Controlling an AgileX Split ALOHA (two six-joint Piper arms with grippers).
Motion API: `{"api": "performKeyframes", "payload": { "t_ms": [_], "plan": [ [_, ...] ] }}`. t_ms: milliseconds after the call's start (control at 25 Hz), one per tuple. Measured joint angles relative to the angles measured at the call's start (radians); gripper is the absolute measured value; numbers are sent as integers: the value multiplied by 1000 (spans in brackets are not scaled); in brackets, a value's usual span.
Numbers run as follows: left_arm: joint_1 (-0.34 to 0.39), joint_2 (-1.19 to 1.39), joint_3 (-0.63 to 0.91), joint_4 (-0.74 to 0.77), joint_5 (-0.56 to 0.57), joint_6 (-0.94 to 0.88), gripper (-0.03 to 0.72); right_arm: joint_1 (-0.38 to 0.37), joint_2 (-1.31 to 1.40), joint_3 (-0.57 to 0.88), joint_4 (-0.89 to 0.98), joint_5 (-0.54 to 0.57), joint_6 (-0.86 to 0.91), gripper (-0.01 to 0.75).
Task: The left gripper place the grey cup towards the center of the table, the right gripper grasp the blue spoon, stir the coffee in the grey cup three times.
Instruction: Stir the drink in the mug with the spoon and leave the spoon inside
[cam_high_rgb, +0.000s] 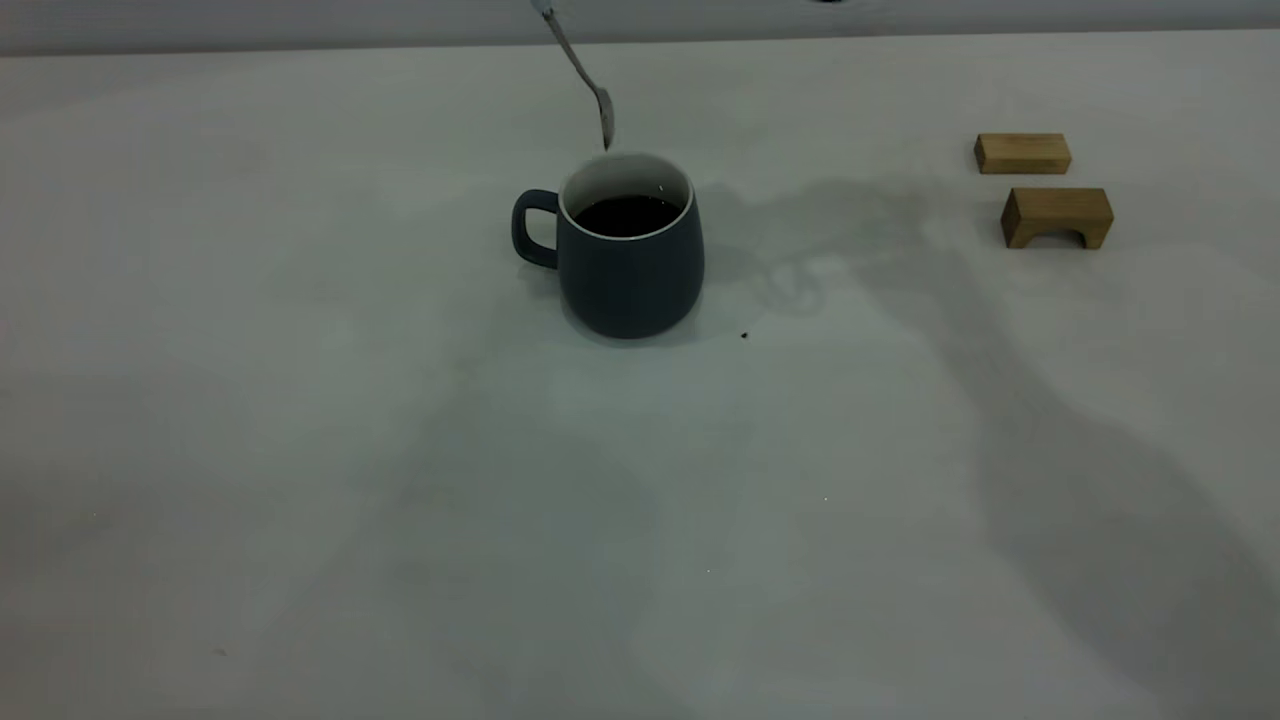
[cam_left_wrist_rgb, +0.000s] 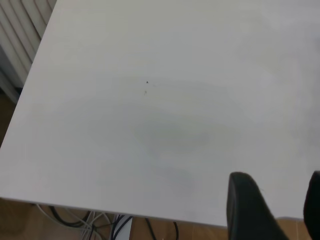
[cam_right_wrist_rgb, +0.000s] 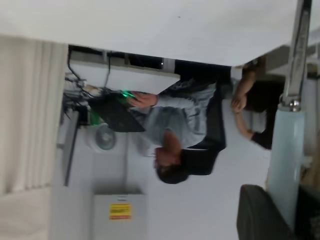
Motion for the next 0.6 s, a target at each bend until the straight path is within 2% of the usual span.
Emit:
{"api": "performKeyframes", "payload": {
  "t_ms": [160, 600],
  "plan": [
    [0, 0, 0, 1, 0, 0, 351, 0, 11, -1, 15, 0, 50, 147],
    [0, 0, 0, 1, 0, 0, 351, -34, 130, -1, 86, -7, 45, 147]
  ]
}}
